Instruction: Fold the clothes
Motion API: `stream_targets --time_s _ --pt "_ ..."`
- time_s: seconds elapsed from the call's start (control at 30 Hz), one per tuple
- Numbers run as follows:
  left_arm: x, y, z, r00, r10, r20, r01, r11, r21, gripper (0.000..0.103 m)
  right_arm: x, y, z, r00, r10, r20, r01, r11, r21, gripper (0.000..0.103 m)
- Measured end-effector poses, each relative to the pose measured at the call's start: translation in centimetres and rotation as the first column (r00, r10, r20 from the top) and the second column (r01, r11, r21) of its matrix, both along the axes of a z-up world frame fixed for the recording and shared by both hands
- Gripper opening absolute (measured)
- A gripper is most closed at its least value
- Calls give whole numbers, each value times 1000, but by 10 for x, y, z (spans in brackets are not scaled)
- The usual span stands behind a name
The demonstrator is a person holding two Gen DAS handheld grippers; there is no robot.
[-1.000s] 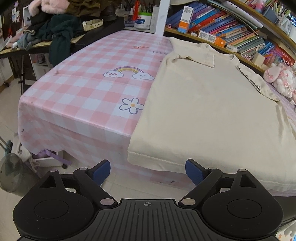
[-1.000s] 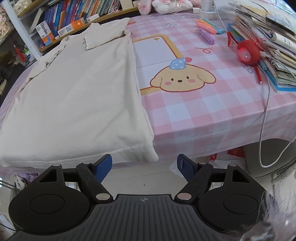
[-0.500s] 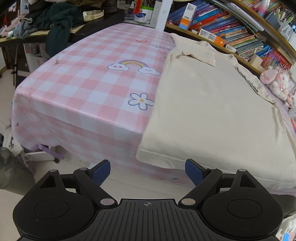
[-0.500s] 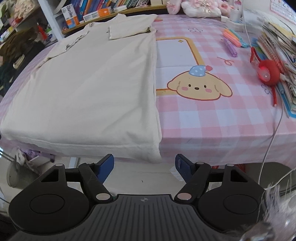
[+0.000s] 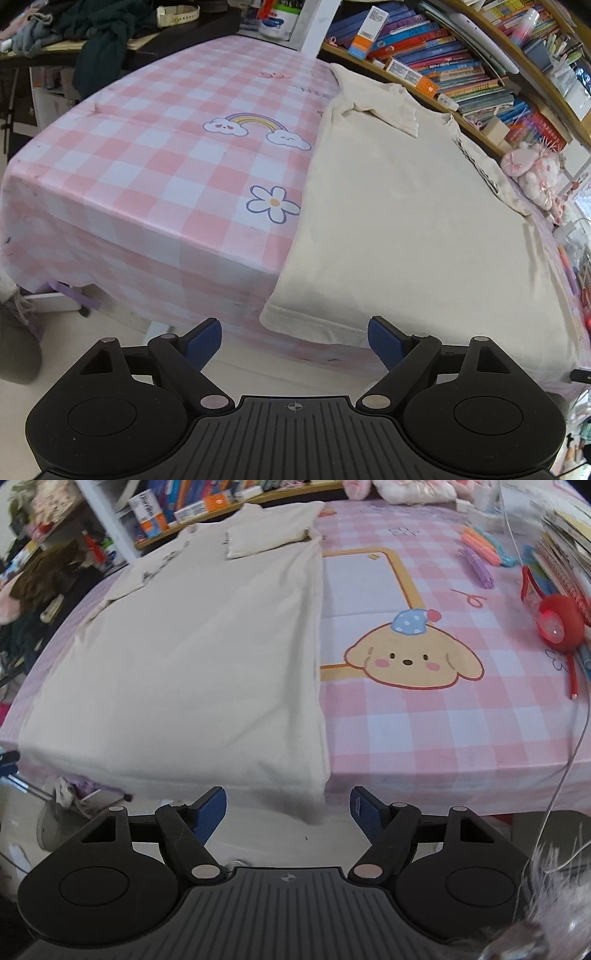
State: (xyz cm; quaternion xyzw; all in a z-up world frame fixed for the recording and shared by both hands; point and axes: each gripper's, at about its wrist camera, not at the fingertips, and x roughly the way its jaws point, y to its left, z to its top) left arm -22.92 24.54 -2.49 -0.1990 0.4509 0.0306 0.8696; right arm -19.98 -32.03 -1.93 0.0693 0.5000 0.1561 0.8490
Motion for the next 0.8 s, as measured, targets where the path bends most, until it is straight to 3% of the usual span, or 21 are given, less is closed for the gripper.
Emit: stream_targets --time_s 0.2,0.37,0.53,0.7,0.8 --pt "5 13 1 1000 -12 14 13 997 -70 88 11 -7 -4 997 -39 -68 46 993 108 73" --pt "11 30 -9 997 72 15 -69 987 -147 88 19 -21 -11 979 -127 -162 161 961 224 73" --pt "27 32 -21 995 93 -20 -95 959 -268 88 24 -25 -15 965 -157 -210 209 944 256 73" --pt "46 28 -34 994 82 -71 -103 915 -391 87 27 -26 -19 956 -176 -235 235 939 253 73" --pt "53 19 -33 996 12 -83 -45 915 -401 85 28 -25 -20 955 -180 -237 239 938 250 73"
